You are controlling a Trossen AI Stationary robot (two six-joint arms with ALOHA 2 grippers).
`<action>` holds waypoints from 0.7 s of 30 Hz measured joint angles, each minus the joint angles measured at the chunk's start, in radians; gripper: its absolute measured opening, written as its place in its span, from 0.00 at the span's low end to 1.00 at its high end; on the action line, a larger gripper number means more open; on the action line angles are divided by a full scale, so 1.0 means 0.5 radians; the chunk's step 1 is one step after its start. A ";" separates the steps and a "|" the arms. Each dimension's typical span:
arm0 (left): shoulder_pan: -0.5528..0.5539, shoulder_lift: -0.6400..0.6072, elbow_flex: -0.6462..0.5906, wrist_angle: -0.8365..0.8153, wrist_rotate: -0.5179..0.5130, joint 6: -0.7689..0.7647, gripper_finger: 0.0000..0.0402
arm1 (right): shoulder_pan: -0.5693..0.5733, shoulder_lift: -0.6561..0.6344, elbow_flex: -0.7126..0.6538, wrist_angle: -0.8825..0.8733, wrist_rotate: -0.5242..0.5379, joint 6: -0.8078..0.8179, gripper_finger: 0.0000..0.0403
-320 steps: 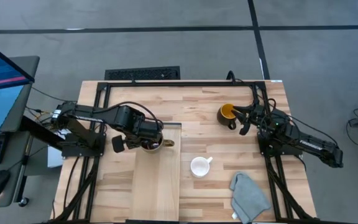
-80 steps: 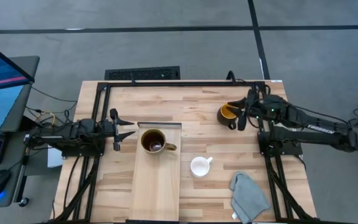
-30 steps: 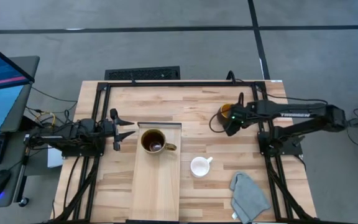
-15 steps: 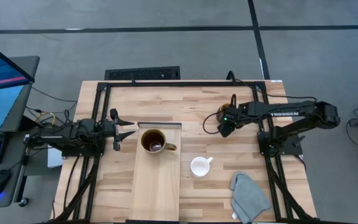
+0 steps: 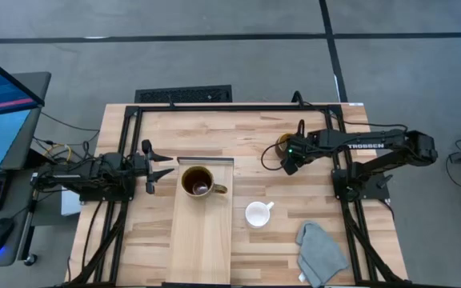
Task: Stack small to large cups/mugs on shelf
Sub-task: Put the black mug on the shelf
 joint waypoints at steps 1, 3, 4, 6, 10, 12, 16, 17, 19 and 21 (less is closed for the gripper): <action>0.000 0.000 0.000 0.000 0.000 0.000 0.42 | 0.000 0.000 0.001 0.000 0.000 -0.001 0.20; 0.000 0.000 0.000 0.000 0.001 0.000 0.42 | 0.006 0.000 0.001 0.000 0.001 -0.015 0.20; 0.000 0.000 0.000 0.000 0.001 0.000 0.42 | 0.010 -0.003 0.001 0.000 0.002 -0.027 0.20; 0.000 0.000 0.000 0.000 0.001 0.000 0.42 | 0.024 -0.003 0.001 0.002 0.003 -0.031 0.20; 0.000 0.000 0.000 0.000 0.001 -0.017 0.42 | 0.072 -0.003 0.050 -0.008 -0.041 -0.059 0.20; 0.000 0.000 0.000 0.000 0.001 -0.052 0.42 | 0.101 -0.003 0.101 -0.008 -0.045 -0.096 0.20; 0.000 0.000 0.000 0.000 0.001 -0.069 0.42 | 0.156 -0.003 0.238 -0.052 -0.052 -0.128 0.20; -0.001 0.000 0.000 0.000 0.001 -0.070 0.42 | 0.173 -0.003 0.277 -0.075 -0.059 -0.138 0.20; 0.000 0.000 0.000 0.000 0.001 -0.082 0.42 | 0.216 -0.003 0.362 -0.112 -0.069 -0.142 0.20; 0.000 0.000 0.000 -0.001 0.001 -0.113 0.42 | 0.263 -0.003 0.451 -0.159 -0.070 -0.155 0.20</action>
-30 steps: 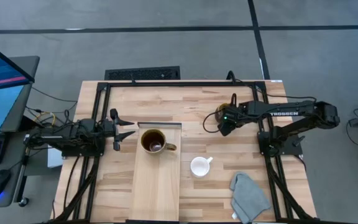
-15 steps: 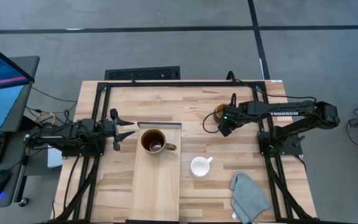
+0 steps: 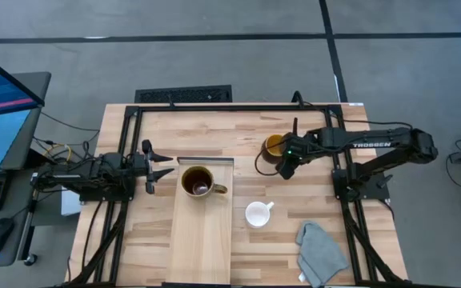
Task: Stack small to large cups/mugs on shelf
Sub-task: Put the black mug on the shelf
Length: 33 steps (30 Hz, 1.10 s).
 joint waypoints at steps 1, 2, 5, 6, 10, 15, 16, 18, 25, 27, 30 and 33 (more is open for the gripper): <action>0.000 0.000 0.000 0.001 0.000 -0.019 0.42 | 0.026 0.000 0.044 -0.035 -0.002 -0.004 0.20; 0.000 0.000 0.000 0.001 0.000 -0.031 0.42 | 0.054 0.000 0.087 -0.072 -0.002 -0.004 0.20; 0.000 0.000 0.000 0.001 0.000 -0.033 0.42 | 0.139 0.000 0.230 -0.163 0.003 -0.003 0.20; 0.000 0.000 0.000 0.001 0.000 -0.022 0.42 | 0.170 -0.001 0.279 -0.193 0.004 -0.003 0.20; -0.001 0.000 0.000 0.000 0.000 -0.034 0.42 | 0.291 0.000 0.455 -0.340 -0.004 0.013 0.20; -0.001 0.000 0.000 0.001 0.000 -0.016 0.42 | 0.461 -0.002 0.636 -0.387 0.001 0.034 0.20; -0.001 0.000 0.000 0.000 0.000 -0.017 0.42 | 0.499 -0.002 0.665 -0.393 -0.011 0.034 0.20; -0.001 0.000 0.000 0.001 0.000 -0.036 0.42 | 0.568 -0.002 0.717 -0.388 -0.045 0.036 0.20; -0.001 0.000 0.000 0.000 0.000 -0.018 0.42 | 0.839 0.002 0.765 -0.398 -0.043 0.149 0.20; -0.001 0.000 0.000 0.001 0.000 -0.029 0.42 | 0.915 0.003 0.765 -0.409 -0.044 0.194 0.20; -0.001 0.000 0.000 0.000 0.000 -0.029 0.42 | 1.015 0.003 0.765 -0.405 -0.046 0.247 0.20; -0.001 0.000 0.000 0.000 0.000 -0.015 0.42 | 1.108 0.003 0.765 -0.362 -0.040 0.286 0.20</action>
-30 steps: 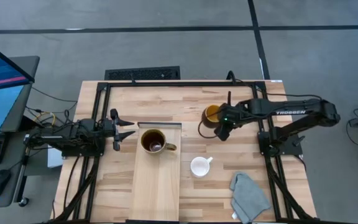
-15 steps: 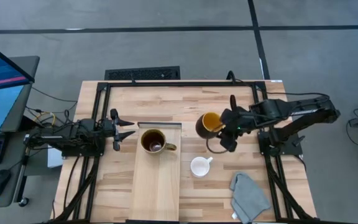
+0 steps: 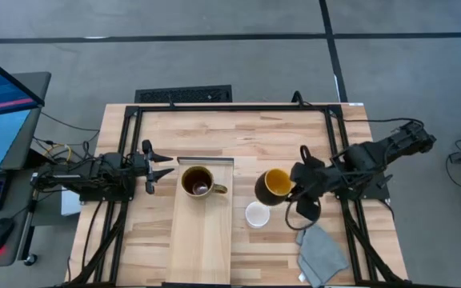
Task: Stack small to large cups/mugs on shelf
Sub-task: Put the black mug on the shelf
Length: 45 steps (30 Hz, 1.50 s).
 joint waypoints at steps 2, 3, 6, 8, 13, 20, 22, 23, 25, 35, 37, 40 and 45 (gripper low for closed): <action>0.000 0.000 0.000 0.000 0.000 -0.015 0.42 | 0.054 0.001 0.000 0.050 0.009 0.030 0.20; 0.000 0.000 0.000 0.000 0.000 -0.024 0.42 | 0.078 0.013 0.001 0.080 0.010 0.044 0.20; 0.000 0.000 0.000 0.000 0.000 -0.016 0.42 | 0.134 0.070 0.002 0.167 -0.006 0.042 0.20; 0.000 0.000 0.000 0.000 0.000 0.001 0.42 | 0.166 0.112 0.002 0.176 -0.011 0.034 0.20; 0.000 0.000 0.000 0.000 0.000 -0.012 0.42 | 0.213 0.250 0.002 0.240 -0.049 0.013 0.20; 0.000 0.000 0.000 0.000 0.000 -0.016 0.42 | 0.231 0.463 0.214 0.372 -0.078 -0.183 0.20; 0.000 0.000 0.000 0.000 0.000 -0.001 0.42 | 0.231 0.531 0.324 0.348 -0.090 -0.219 0.20; 0.000 0.000 -0.001 0.000 0.000 0.001 0.42 | 0.229 0.572 0.384 0.337 -0.102 -0.237 0.20; 0.000 0.000 -0.001 0.000 0.000 -0.006 0.42 | 0.217 0.669 0.518 0.306 -0.115 -0.277 0.20; 0.000 0.000 -0.001 0.000 0.000 -0.065 0.42 | 0.150 1.168 1.301 -0.211 -0.131 -0.488 0.20; 0.000 0.000 -0.001 0.000 0.000 -0.093 0.42 | 0.115 1.261 1.455 -0.251 -0.133 -0.575 0.20; 0.001 0.000 -0.001 0.000 0.000 -0.096 0.42 | 0.056 1.385 1.651 -0.359 -0.130 -0.674 0.20; 0.000 0.000 -0.001 0.000 -0.001 -0.093 0.42 | -0.039 1.546 1.884 -0.422 -0.174 -0.850 0.20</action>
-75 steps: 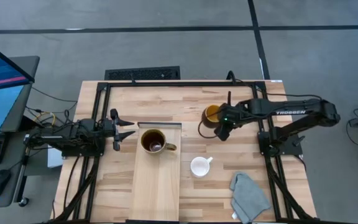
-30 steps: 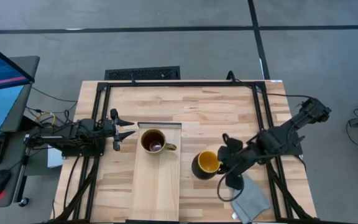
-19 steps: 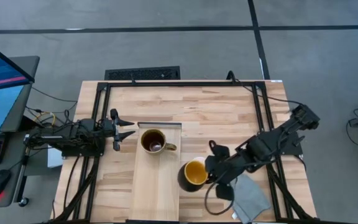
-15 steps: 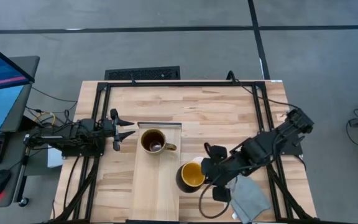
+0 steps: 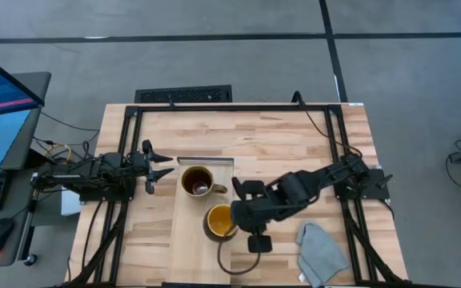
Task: Stack small to large cups/mugs on shelf
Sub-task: Put the black mug on the shelf
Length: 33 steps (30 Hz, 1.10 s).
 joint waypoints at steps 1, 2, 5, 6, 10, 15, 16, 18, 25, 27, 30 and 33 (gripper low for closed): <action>0.000 0.000 0.000 0.000 -0.001 0.000 0.42 | -0.017 0.021 0.031 -0.019 -0.003 -0.019 0.20; 0.001 0.000 0.000 0.000 -0.002 0.001 0.42 | -0.037 0.039 0.058 -0.024 -0.018 -0.042 0.20; 0.001 0.000 0.000 0.000 -0.002 0.001 0.42 | -0.084 0.062 0.062 0.035 -0.060 -0.059 0.20; 0.000 0.000 0.000 0.000 -0.002 0.001 0.42 | -0.096 0.063 0.060 0.018 -0.072 -0.058 0.20; 0.000 0.000 0.000 0.000 -0.003 0.000 0.42 | -0.130 0.095 0.060 0.038 -0.090 -0.066 0.20; 0.000 0.000 0.000 0.000 -0.003 -0.001 0.42 | -0.133 0.100 0.059 0.082 -0.110 -0.118 0.20; 0.000 0.000 0.000 0.000 -0.004 -0.002 0.42 | -0.132 0.100 0.059 0.083 -0.116 -0.119 0.20; 0.000 0.000 0.000 0.000 -0.004 -0.003 0.42 | -0.121 0.100 0.058 0.078 -0.133 -0.119 0.20; 0.000 0.000 0.000 0.000 -0.006 -0.003 0.42 | -0.056 0.097 0.058 0.169 -0.207 -0.174 0.20; 0.000 0.000 0.000 0.000 -0.006 -0.003 0.42 | -0.048 0.097 0.058 0.178 -0.189 -0.175 0.20; 0.001 0.000 0.000 0.000 -0.007 -0.003 0.42 | -0.067 0.097 0.058 0.201 -0.146 -0.176 0.20; 0.000 0.000 0.000 0.000 -0.007 -0.003 0.42 | -0.098 0.097 0.058 0.241 -0.141 -0.201 0.20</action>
